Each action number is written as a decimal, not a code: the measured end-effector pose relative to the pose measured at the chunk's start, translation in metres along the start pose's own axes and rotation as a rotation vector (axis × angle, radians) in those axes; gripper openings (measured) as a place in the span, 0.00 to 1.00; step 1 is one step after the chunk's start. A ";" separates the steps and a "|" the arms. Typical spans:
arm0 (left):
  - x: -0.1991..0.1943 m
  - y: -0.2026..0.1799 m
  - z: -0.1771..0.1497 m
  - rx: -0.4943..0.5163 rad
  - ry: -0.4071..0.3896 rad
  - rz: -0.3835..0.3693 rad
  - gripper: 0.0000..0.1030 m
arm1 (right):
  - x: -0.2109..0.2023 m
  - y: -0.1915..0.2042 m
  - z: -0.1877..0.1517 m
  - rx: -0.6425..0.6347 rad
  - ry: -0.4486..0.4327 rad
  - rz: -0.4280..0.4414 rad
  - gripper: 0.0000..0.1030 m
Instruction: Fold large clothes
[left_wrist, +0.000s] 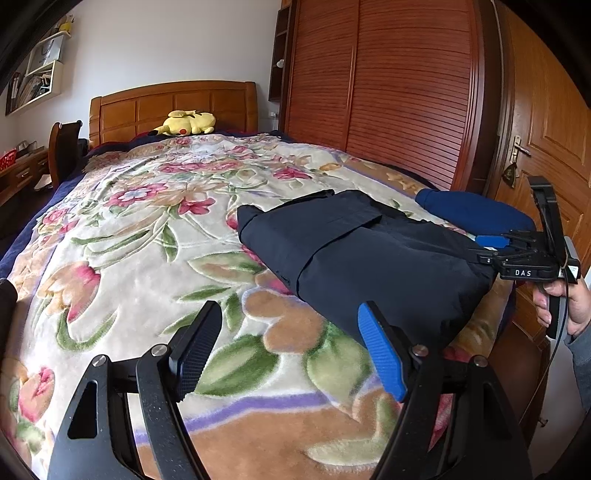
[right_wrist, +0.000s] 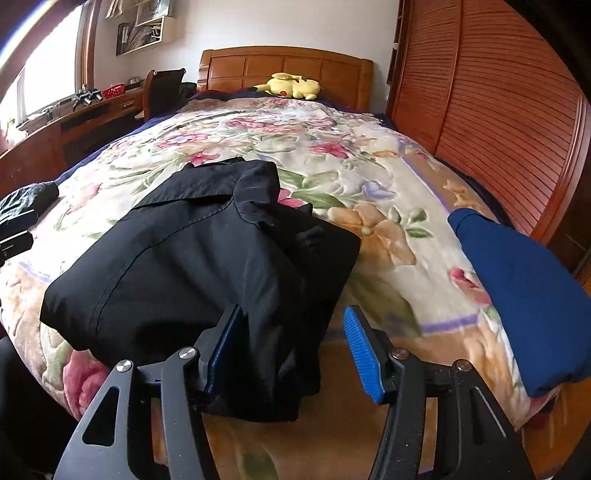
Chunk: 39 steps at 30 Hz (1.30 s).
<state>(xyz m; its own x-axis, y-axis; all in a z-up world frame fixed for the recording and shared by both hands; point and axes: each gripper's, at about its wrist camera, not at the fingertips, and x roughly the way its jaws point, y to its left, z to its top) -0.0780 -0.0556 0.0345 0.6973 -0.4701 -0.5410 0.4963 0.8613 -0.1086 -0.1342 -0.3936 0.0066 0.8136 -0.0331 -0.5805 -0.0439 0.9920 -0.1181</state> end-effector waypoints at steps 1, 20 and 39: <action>-0.001 0.000 0.000 0.001 -0.001 -0.001 0.75 | -0.003 0.002 -0.001 -0.007 -0.008 -0.006 0.57; 0.028 0.006 0.010 -0.002 0.037 0.003 0.75 | 0.051 -0.006 -0.028 0.003 0.088 0.031 0.73; 0.162 0.014 0.080 0.077 0.130 0.050 0.75 | 0.003 0.025 0.028 -0.046 -0.127 0.185 0.40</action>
<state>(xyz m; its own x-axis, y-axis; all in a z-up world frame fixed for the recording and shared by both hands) 0.0836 -0.1348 0.0120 0.6521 -0.3939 -0.6478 0.5045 0.8632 -0.0170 -0.1163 -0.3659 0.0245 0.8554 0.1678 -0.4901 -0.2235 0.9730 -0.0570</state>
